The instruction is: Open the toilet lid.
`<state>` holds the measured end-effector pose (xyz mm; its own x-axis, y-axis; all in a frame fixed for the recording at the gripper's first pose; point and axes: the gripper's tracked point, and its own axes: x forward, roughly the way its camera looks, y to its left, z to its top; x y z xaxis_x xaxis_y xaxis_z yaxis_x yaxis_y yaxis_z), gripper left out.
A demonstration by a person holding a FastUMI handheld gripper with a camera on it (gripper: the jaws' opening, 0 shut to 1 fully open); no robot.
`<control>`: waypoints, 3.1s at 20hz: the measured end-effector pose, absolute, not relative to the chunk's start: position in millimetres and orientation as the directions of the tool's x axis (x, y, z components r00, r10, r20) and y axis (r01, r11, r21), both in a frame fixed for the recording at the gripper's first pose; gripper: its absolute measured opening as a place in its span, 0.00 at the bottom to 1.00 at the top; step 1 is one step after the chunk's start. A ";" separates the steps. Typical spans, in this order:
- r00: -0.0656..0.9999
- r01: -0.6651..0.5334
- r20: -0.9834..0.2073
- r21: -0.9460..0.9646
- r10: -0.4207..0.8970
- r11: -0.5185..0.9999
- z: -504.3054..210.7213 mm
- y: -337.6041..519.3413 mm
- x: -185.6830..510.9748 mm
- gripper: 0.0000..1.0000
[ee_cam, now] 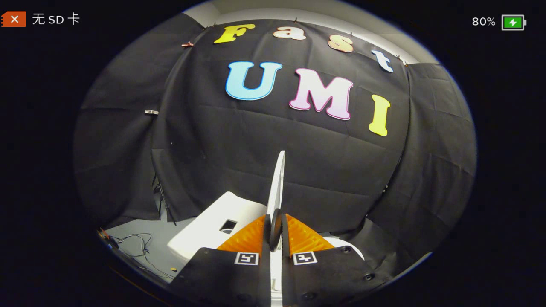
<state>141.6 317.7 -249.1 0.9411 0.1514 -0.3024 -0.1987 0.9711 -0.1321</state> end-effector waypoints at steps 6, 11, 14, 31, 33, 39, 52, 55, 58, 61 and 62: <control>0.933 -0.233 -0.312 -0.155 0.176 0.960 -254.2 355.1 136.6 0.14; 0.934 -0.240 -0.312 -0.183 0.175 0.953 -255.0 367.5 137.3 0.15; 0.937 -0.226 -0.314 -0.196 0.157 0.954 -255.2 361.6 138.0 0.15; 0.947 -0.251 -0.229 -0.081 0.227 0.965 -195.1 355.6 117.6 0.98; 0.951 -0.246 -0.209 -0.056 0.229 0.968 -177.5 349.1 114.2 0.99; 0.962 -0.221 -0.161 0.011 0.219 0.975 -128.7 314.6 113.4 0.98; 0.982 -0.148 -0.113 0.047 0.152 0.988 -68.6 204.8 114.4 0.98; 0.985 -0.135 -0.103 0.040 0.138 0.990 -61.2 178.3 112.0 0.98; 0.987 -0.123 -0.093 0.044 0.127 0.991 -55.7 155.5 106.0 0.98; 0.992 -0.099 -0.080 0.041 0.102 0.994 -50.0 131.8 103.6 0.98; 0.993 -0.091 -0.076 0.041 0.094 0.995 -48.6 125.2 102.9 0.98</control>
<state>102.9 125.2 -48.6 0.9926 0.0942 -0.0761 -0.0913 0.9950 0.0407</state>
